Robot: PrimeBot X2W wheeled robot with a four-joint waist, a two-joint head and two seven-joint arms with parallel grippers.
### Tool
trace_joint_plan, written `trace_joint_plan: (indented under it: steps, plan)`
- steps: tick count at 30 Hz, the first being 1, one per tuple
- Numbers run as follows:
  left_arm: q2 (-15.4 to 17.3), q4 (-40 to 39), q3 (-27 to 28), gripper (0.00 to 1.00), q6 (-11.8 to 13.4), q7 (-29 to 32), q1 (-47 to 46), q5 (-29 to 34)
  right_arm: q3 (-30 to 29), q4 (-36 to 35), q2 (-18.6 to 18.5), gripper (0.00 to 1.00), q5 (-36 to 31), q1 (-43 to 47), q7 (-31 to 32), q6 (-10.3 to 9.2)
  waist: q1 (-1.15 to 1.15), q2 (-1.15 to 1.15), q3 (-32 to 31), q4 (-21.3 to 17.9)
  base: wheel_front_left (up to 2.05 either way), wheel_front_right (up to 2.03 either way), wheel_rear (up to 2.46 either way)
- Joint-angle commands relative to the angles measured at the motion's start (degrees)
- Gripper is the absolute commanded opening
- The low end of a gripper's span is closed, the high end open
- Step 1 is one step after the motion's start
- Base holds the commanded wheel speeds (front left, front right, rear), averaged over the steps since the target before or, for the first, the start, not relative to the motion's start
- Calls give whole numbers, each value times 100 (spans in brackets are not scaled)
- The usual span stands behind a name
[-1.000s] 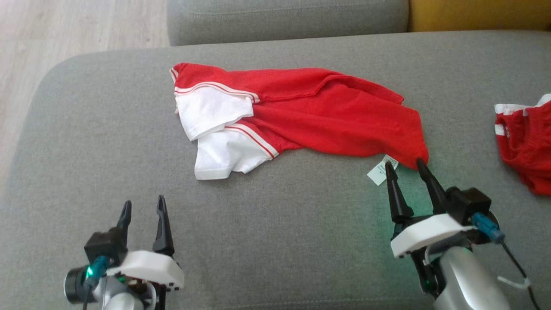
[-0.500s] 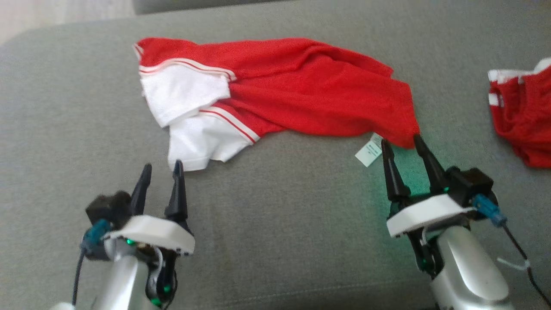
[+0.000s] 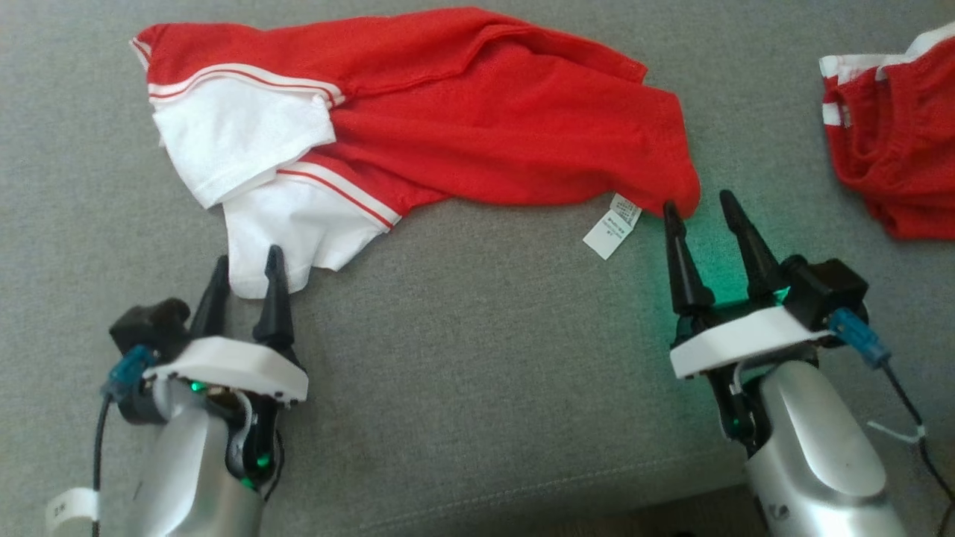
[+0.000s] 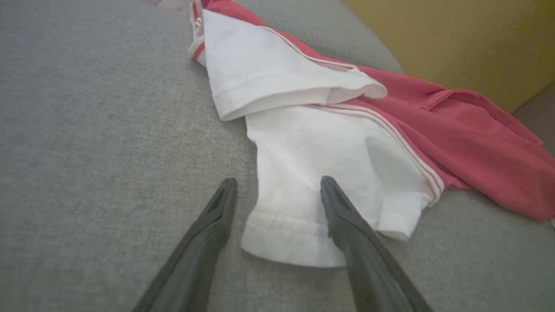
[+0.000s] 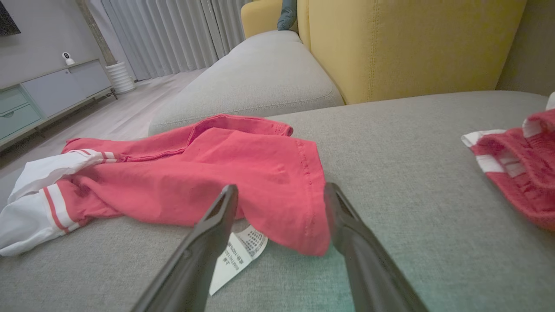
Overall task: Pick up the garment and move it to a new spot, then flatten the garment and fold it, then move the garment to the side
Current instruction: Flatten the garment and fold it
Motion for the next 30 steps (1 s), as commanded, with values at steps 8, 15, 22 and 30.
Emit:
trace_joint_plan:
  steps: [8, 15, 22, 30]
  plan:
    - [53, 293, 116, 0, -31, -28, -197, -79, -60, -195, 19, 100, 33, -184, -14, 37, 0, 0, 122, -41, 0, 0, 0]
    - [53, 358, -130, 0, -59, -28, -34, -360, -456, 177, 19, 100, -167, -163, -14, 37, 0, 0, 30, 170, 0, 0, 0]
    - [53, -36, 75, 0, 39, -28, 180, -336, -698, 655, 19, 100, -407, -186, -14, 37, 0, 0, -81, 635, 0, 0, 0]
    - [53, -200, 170, 0, -37, -28, 343, -153, -883, 1041, 19, 100, -501, -197, -14, 37, 0, 0, -128, 906, 0, 0, 0]
